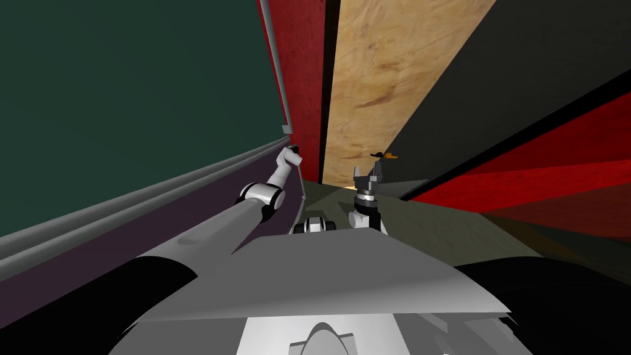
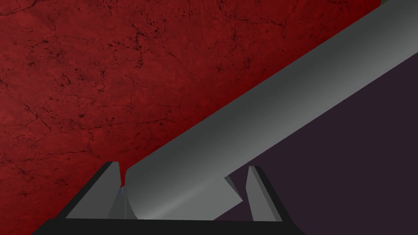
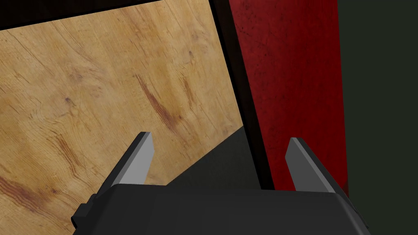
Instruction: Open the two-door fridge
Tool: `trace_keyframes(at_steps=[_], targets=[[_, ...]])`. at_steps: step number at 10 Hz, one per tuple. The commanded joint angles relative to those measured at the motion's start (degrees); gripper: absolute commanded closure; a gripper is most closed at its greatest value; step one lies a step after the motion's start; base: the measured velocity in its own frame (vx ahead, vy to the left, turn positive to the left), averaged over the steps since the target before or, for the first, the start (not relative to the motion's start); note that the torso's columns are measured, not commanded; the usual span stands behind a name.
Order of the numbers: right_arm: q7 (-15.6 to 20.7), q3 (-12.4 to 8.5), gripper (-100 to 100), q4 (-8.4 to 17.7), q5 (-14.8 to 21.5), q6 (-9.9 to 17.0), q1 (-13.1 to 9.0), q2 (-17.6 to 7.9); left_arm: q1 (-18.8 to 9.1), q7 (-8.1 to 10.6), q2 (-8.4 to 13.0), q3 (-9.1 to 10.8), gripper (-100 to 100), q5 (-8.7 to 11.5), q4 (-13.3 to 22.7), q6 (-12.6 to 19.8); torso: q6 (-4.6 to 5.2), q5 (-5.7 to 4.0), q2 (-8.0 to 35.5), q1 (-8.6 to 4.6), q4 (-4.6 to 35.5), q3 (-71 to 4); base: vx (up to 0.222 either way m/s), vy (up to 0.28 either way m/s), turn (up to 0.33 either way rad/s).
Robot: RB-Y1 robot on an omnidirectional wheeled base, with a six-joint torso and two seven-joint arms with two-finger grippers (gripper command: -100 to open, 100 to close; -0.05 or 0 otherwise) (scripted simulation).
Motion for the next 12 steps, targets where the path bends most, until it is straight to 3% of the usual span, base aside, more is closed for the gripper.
trace_keyframes(at_steps=[1,2,3,4,5,6,7,8,9,10,11,12], targets=[[0.00,0.01,0,0.01,0.00,0.00,-0.02,0.01,1.32,0.37,3.95,-2.18,100,3.92,-1.60,-0.71,0.26,-0.02,0.04,-0.17,-0.03,0.01,-0.116,-0.081,-0.172],[0.00,0.01,0,0.00,0.00,0.00,-0.02,0.01,2.64,0.73,6.03,-4.35,100,5.46,-2.90,-1.41,0.16,-0.06,-0.03,-0.16,0.06,-0.02,-0.173,-0.111,-0.268],[0.00,0.02,0,0.01,0.00,0.01,-0.03,0.01,2.64,0.73,7.82,-4.35,100,6.89,-3.21,-1.41,0.23,-0.05,0.05,-0.18,0.01,0.02,-0.158,-0.117,-0.155],[0.00,0.01,0,0.00,0.00,0.00,-0.02,0.01,2.64,0.73,7.90,-4.35,100,7.85,-3.21,-1.41,0.01,-0.03,-0.01,-0.01,0.11,0.01,-0.057,-0.056,0.011],[0.00,0.00,0,0.00,0.00,0.00,0.00,0.00,3.97,1.10,10.18,-6.53,100,9.91,-4.81,-2.12,-0.17,0.07,-0.12,0.37,0.15,-0.05,-0.093,-0.078,-0.221],[0.00,0.01,0,0.01,0.00,0.00,-0.02,0.00,3.97,1.10,11.85,-6.53,100,11.41,-4.81,-2.12,0.14,0.07,-0.03,0.20,0.04,-0.02,-0.099,-0.079,-0.145],[0.00,0.00,0,0.00,0.00,0.00,-0.01,0.00,3.97,1.10,11.85,-6.53,100,11.77,-4.81,-2.12,0.00,0.01,-0.04,0.11,0.10,-0.01,-0.040,-0.030,-0.010],[0.00,0.00,0,0.00,0.00,0.00,0.00,0.00,5.29,1.46,14.05,-8.71,100,13.66,-6.42,-2.82,-0.14,0.05,-0.04,0.28,0.15,0.00,-0.085,-0.074,-0.210],[0.00,0.00,0,0.01,0.00,0.00,-0.02,0.00,5.29,1.46,15.80,-8.71,100,15.23,-6.42,-2.82,0.15,0.00,0.07,0.02,0.08,0.04,-0.116,-0.072,-0.178],[0.00,0.00,0,0.00,0.00,0.00,-0.01,0.00,6.61,1.83,17.54,-10.89,100,16.99,-8.02,-3.53,0.03,-0.04,0.11,-0.01,0.14,0.08,-0.141,-0.090,-0.210],[0.00,0.01,0,0.00,0.00,0.01,-0.02,0.01,6.61,1.83,19.37,-10.89,100,18.73,-8.02,-3.53,0.05,-0.03,0.16,-0.05,0.08,0.11,-0.126,-0.121,-0.162],[0.00,0.01,0,0.00,0.00,0.00,-0.01,0.01,6.61,1.83,19.76,-10.89,100,19.62,-8.02,-3.53,-0.10,-0.03,0.11,-0.01,0.15,0.09,-0.053,-0.076,-0.018]])
